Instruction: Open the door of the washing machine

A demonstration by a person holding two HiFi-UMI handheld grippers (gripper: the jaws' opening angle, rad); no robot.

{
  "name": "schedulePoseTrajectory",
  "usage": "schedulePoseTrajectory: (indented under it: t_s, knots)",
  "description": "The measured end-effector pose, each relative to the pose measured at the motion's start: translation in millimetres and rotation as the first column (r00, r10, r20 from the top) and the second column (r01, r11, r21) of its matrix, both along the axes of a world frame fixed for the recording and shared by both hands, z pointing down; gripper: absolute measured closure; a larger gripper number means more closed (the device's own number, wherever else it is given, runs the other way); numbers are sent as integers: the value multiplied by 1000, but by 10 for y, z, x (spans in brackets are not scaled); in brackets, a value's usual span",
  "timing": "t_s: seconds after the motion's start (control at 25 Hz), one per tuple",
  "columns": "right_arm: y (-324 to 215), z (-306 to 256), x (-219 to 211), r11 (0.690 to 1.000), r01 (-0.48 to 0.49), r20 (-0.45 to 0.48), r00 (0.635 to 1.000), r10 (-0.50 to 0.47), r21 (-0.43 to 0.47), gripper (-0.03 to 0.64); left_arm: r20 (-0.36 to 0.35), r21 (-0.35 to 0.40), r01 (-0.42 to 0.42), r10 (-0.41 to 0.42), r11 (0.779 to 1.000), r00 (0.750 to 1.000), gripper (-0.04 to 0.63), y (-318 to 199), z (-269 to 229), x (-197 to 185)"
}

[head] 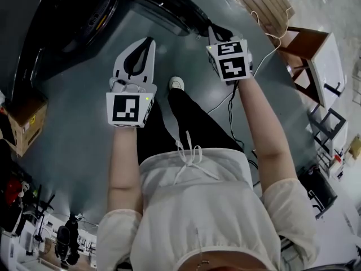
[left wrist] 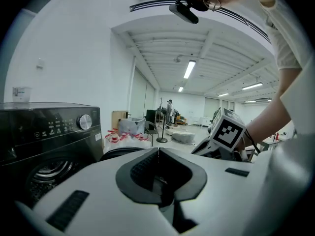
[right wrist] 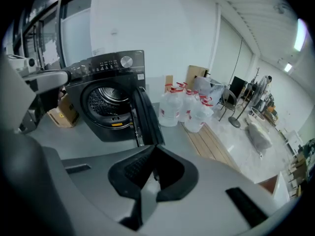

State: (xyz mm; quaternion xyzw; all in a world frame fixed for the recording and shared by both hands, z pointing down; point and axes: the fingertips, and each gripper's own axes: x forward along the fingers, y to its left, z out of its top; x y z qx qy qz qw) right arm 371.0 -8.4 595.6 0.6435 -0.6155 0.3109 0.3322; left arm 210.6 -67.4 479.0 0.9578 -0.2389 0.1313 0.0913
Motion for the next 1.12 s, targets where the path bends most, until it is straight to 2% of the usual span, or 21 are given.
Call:
schedulePoseTrajectory:
  t_s: [0.28, 0.4, 0.52, 0.72, 0.88, 1.0, 1.12]
  knots:
    - [-123, -647, -430, 990, 33, 17, 999, -36, 136, 609, -16, 48, 93, -92, 995, 996, 574, 6, -461, -551]
    - [-193, -937, -657, 977, 54, 17, 998, -59, 205, 609, -13, 72, 138, -138, 988, 990, 574, -12, -666, -859]
    - [-338, -1261, -979, 955, 111, 41, 991, -127, 275, 609, -8, 102, 204, -204, 974, 979, 574, -83, -877, -1194]
    - [-564, -1758, -1511, 899, 230, 31, 965, -260, 374, 609, -30, 134, 305, -304, 943, 952, 574, -131, -1255, -1730]
    - [-765, -2200, -1914, 837, 306, 0, 939, -344, 454, 609, 48, 153, 340, -351, 928, 935, 574, -108, -1408, -2165]
    - [-921, -2564, -2232, 775, 352, -16, 914, -405, 525, 609, 56, 202, 402, -421, 893, 906, 574, -123, -1622, -2485]
    - [-1012, -2845, -2537, 709, 408, -31, 877, -480, 575, 610, -26, 224, 493, -500, 841, 865, 574, -161, -1912, -2723]
